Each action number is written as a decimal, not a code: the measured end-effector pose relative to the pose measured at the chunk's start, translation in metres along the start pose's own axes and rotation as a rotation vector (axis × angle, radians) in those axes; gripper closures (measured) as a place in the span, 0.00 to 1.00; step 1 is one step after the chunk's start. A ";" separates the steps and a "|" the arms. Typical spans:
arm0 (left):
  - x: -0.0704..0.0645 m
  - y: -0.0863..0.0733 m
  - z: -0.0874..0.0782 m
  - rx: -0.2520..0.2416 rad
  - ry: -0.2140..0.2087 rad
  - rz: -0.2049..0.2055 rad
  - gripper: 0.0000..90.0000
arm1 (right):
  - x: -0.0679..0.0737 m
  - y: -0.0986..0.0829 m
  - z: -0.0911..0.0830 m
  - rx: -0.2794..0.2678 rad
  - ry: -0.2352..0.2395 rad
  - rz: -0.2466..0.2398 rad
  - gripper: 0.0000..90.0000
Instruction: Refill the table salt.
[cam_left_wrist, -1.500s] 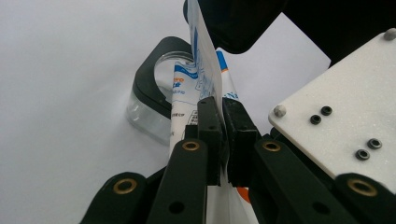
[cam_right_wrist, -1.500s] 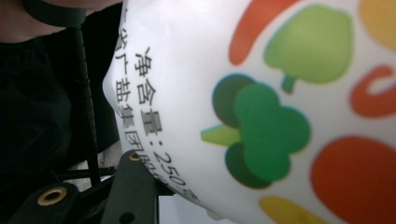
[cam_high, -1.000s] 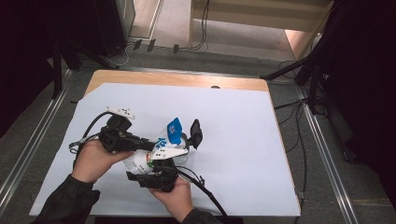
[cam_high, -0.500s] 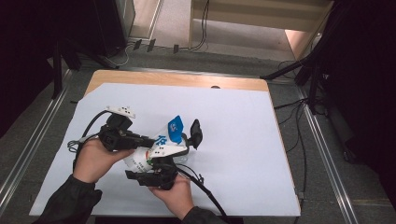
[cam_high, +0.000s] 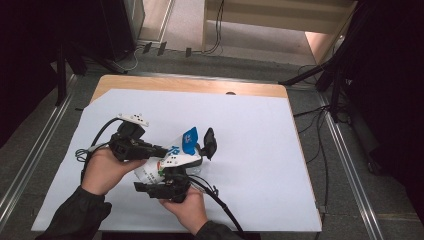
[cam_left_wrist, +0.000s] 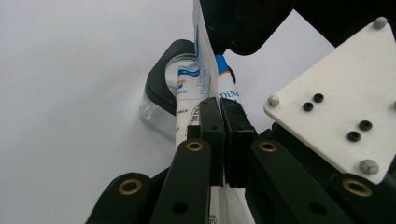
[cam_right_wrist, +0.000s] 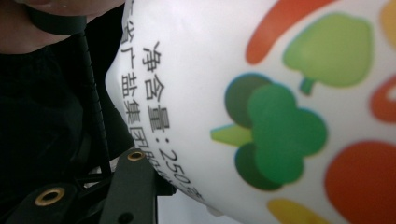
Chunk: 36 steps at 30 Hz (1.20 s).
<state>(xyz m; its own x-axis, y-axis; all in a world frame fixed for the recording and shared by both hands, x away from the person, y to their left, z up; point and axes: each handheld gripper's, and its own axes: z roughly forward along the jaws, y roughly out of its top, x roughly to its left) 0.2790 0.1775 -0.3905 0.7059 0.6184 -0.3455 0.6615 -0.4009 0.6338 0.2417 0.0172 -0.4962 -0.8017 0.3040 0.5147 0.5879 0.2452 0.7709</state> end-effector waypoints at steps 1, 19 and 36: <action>0.000 0.000 -0.001 -0.001 0.004 0.008 1.00 | 0.000 0.000 0.000 0.000 0.000 -0.002 0.65; -0.001 0.002 0.000 -0.019 -0.029 -0.008 1.00 | 0.000 0.001 -0.004 -0.021 -0.003 0.000 0.68; -0.002 0.000 -0.001 -0.005 -0.001 0.011 1.00 | -0.001 0.000 -0.004 -0.025 0.012 0.028 0.69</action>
<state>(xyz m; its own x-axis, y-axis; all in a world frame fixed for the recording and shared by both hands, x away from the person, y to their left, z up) 0.2769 0.1769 -0.3890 0.7136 0.6131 -0.3390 0.6521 -0.4044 0.6413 0.2420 0.0132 -0.4952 -0.7861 0.2995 0.5407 0.6075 0.2133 0.7651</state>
